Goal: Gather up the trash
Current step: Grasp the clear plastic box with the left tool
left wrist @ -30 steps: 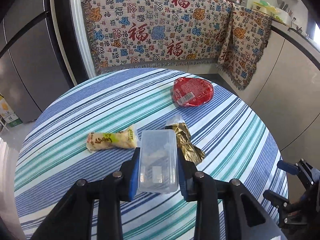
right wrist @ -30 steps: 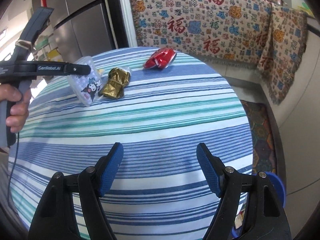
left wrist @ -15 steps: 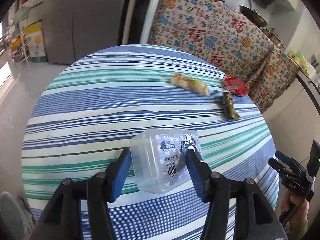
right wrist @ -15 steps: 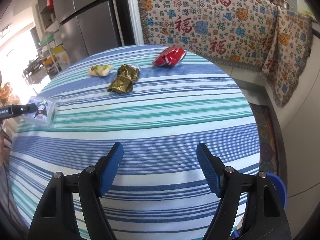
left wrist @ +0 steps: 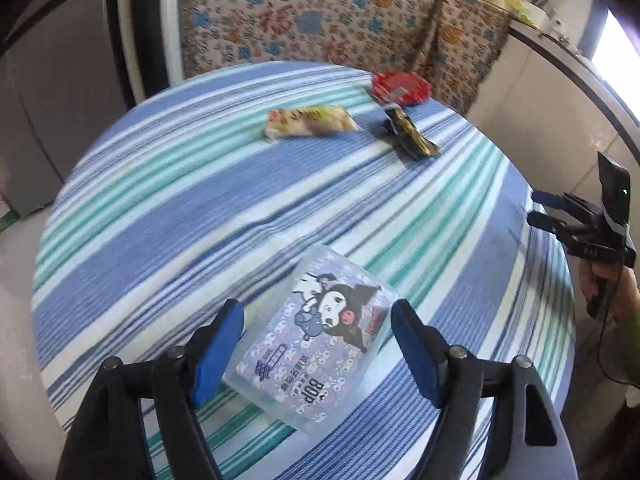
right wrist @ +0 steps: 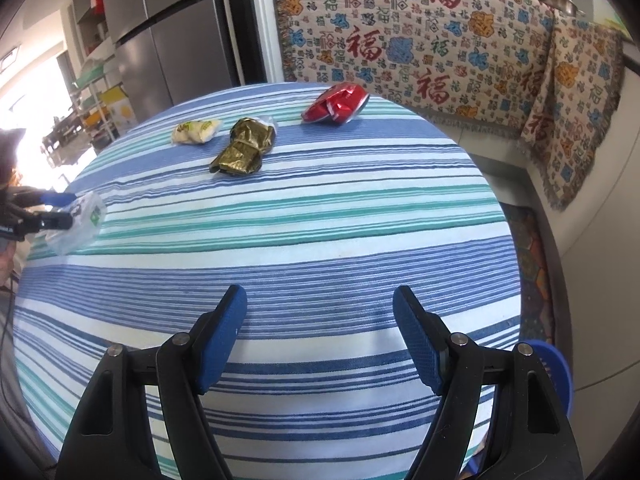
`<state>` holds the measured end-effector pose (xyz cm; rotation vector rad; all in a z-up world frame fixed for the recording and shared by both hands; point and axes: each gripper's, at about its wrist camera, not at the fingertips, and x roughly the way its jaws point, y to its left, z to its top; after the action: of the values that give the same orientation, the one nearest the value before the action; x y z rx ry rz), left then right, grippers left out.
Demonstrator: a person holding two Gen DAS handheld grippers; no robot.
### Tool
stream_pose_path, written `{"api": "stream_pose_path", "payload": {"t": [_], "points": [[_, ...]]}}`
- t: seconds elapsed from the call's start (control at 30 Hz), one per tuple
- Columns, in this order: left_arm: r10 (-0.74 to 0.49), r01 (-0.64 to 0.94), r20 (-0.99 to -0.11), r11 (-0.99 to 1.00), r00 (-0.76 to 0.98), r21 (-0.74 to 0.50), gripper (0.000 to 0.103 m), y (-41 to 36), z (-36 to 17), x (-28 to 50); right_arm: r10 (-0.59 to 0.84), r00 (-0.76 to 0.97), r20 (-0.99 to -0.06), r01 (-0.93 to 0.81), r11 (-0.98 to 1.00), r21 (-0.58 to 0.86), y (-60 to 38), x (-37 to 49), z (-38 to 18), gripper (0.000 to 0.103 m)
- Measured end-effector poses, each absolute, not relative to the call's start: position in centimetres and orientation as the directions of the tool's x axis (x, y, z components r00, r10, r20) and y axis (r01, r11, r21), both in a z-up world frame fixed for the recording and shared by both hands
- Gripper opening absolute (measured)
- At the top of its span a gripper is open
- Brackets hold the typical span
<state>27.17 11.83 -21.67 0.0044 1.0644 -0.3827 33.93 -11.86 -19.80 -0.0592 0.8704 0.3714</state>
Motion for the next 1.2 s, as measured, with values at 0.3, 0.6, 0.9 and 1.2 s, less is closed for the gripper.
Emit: {"api": "stream_pose_path", "payload": {"t": [0.3,0.6,0.9,1.2], "points": [[-0.220,0.372,-0.880,0.927,0.421,-0.054,0.071,5.7,-23.2,24.0,0.291,0.576,-0.764,-0.338,0.936,0.101,-12.6,34.0,-19.9,0.077],[-0.012,0.005,-0.833,1.000,0.554,-0.011,0.062,5.6,-23.5,28.0,0.304,0.511,-0.804,-0.357,0.926,0.123,-10.3,35.0,-21.5,0.088],[0.025,-0.023,-0.811,1.000,0.584,0.014,0.069,6.9,-23.7,29.1,0.307,0.489,-0.817,-0.406,0.909,0.098,-5.1,41.7,-21.8,0.088],[0.036,-0.046,-0.802,0.999,0.596,0.011,0.076,7.4,-24.0,27.9,0.257,0.555,-0.791,-0.366,0.930,0.045,-1.9,46.2,-22.1,0.060]]}}
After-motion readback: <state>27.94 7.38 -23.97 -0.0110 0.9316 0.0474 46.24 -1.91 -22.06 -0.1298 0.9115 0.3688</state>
